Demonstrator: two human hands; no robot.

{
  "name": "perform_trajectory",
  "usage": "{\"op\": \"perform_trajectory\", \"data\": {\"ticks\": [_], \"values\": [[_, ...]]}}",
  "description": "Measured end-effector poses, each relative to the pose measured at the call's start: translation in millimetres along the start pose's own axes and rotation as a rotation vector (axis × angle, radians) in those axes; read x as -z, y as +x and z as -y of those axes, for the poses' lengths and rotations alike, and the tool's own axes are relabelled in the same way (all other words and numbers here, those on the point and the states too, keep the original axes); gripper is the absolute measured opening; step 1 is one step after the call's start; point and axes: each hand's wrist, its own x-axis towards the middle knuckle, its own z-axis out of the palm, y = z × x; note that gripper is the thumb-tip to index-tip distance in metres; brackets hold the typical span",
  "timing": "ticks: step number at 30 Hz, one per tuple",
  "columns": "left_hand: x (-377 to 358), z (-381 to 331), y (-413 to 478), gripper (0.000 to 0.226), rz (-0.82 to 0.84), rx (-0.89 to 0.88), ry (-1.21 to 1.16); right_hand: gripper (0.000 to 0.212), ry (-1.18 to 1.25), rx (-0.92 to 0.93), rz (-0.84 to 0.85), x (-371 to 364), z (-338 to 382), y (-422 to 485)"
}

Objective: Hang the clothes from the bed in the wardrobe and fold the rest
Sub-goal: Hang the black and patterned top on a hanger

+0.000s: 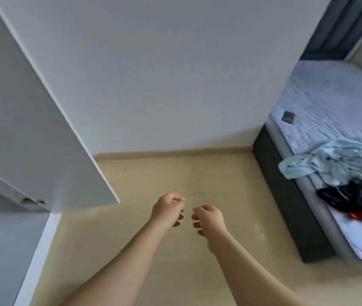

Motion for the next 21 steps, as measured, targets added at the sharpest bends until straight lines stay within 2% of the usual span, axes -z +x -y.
{"op": "perform_trajectory", "data": {"ticks": [6, 11, 21], "values": [[-159, -40, -7, 0.018, 0.252, -0.026, 0.116, 0.01, 0.187, -0.079, -0.248, 151, -44, 8], [-270, -70, 2, 0.019, 0.44, -0.061, 0.227, 0.009, 0.314, -0.15, -0.408, 247, -68, 22], [-485, -163, 76, 0.018, 0.628, -0.086, 0.4, 0.015, 0.444, -0.206, -0.592, 444, -41, 128]]}}
